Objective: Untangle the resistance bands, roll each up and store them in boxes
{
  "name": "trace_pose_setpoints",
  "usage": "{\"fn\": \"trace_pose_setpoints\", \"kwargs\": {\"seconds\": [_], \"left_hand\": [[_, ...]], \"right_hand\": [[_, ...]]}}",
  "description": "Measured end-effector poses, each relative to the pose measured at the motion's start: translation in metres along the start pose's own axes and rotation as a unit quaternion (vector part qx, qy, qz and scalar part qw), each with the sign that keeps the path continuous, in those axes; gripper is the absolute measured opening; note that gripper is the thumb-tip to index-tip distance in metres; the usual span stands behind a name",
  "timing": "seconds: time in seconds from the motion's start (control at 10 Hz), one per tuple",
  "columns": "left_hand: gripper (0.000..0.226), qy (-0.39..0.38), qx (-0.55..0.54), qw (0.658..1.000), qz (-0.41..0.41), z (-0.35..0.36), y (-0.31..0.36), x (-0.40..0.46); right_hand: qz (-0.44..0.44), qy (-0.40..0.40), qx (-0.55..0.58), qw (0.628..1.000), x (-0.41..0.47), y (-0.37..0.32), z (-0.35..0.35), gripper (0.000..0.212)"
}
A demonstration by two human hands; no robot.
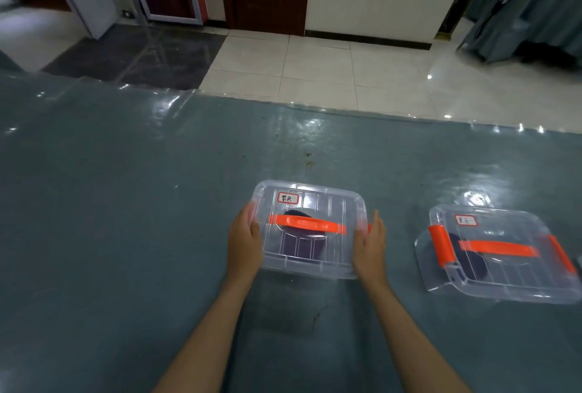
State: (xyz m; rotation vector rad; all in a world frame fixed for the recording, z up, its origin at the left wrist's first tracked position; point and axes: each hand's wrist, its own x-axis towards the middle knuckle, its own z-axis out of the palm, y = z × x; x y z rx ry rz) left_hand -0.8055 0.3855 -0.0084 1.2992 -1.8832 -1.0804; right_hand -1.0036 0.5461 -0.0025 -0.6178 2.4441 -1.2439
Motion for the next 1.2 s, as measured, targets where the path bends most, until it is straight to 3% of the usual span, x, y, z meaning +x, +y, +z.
{"fn": "trace_pose_setpoints", "kwargs": {"seconds": [0.1,0.2,0.3,0.4,0.5,0.8,1.0,1.2], "left_hand": [[0.040,0.057,0.067,0.996,0.013,0.001,0.002,-0.001],[0.043,0.065,0.068,0.995,-0.030,-0.001,0.000,-0.001],[0.063,0.029,-0.050,0.986,-0.157,-0.002,-0.004,-0.002],[0.047,0.036,-0.079,0.985,-0.149,-0.002,-0.006,-0.006],[0.038,0.091,-0.077,0.987,-0.110,-0.004,-0.001,-0.010],[0.025,0.135,-0.029,0.990,-0.003,0.002,0.002,-0.011],[0.028,0.136,0.004,0.991,-0.001,0.004,0.006,-0.013],[0.025,0.059,0.036,0.997,-0.037,-0.004,0.012,-0.015]], "right_hand": [[0.149,0.004,0.130,0.980,0.000,0.000,0.002,0.049],[0.193,0.059,0.184,0.962,-0.004,0.003,0.004,0.037],[0.137,0.132,0.135,0.972,-0.011,0.001,0.007,0.034],[0.059,0.162,0.070,0.983,-0.017,-0.006,0.007,0.035],[0.023,0.165,0.037,0.985,-0.018,-0.008,0.006,0.035],[-0.040,0.183,-0.043,0.981,-0.013,-0.005,0.009,0.027],[-0.050,0.174,-0.048,0.982,-0.012,-0.006,0.007,0.026],[-0.033,0.055,-0.045,0.997,-0.008,-0.007,-0.009,0.016]]}}
